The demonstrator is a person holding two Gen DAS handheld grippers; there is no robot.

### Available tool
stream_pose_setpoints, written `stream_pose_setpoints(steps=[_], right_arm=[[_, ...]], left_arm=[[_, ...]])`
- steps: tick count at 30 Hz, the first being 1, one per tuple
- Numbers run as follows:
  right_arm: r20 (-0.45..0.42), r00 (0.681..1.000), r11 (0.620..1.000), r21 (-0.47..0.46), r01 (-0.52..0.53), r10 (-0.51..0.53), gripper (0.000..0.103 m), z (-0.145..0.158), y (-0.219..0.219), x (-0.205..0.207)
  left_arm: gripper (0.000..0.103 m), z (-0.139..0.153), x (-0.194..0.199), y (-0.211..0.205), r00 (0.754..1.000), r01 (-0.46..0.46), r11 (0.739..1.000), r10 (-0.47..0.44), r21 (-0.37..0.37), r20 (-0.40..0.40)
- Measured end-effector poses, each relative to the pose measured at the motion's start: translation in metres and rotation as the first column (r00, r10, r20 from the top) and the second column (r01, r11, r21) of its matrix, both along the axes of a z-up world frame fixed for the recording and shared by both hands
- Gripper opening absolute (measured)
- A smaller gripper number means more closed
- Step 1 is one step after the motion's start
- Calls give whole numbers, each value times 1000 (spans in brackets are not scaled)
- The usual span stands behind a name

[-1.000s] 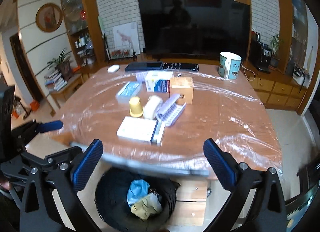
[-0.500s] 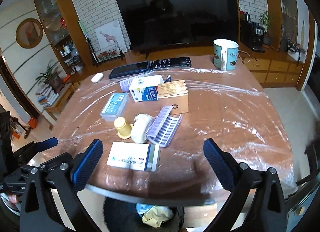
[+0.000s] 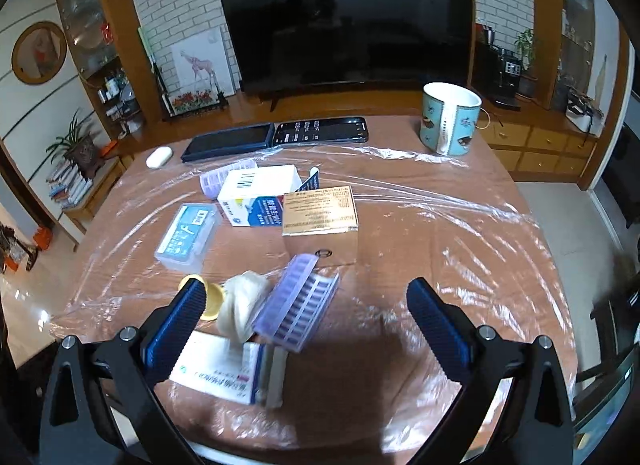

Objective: Collect trash
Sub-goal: 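Move both tools back over the table toward the medicine boxes, then grasp the white medicine box with the left tool while the right tool grasps the brown box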

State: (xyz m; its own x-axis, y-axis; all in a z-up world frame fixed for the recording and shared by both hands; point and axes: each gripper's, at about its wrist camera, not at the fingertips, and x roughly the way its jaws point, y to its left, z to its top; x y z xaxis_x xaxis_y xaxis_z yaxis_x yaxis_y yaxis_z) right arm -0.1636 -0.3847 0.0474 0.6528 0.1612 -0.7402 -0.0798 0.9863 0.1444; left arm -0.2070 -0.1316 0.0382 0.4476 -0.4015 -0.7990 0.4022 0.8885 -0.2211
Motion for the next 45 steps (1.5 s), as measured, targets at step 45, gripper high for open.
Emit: stream_pose_setpoints(steps=[45], right_arm=[[-171, 972, 987, 32, -156, 159, 85, -54, -1, 95]], left_arm=[[100, -38, 38, -75, 993, -106, 966, 115, 236, -25]])
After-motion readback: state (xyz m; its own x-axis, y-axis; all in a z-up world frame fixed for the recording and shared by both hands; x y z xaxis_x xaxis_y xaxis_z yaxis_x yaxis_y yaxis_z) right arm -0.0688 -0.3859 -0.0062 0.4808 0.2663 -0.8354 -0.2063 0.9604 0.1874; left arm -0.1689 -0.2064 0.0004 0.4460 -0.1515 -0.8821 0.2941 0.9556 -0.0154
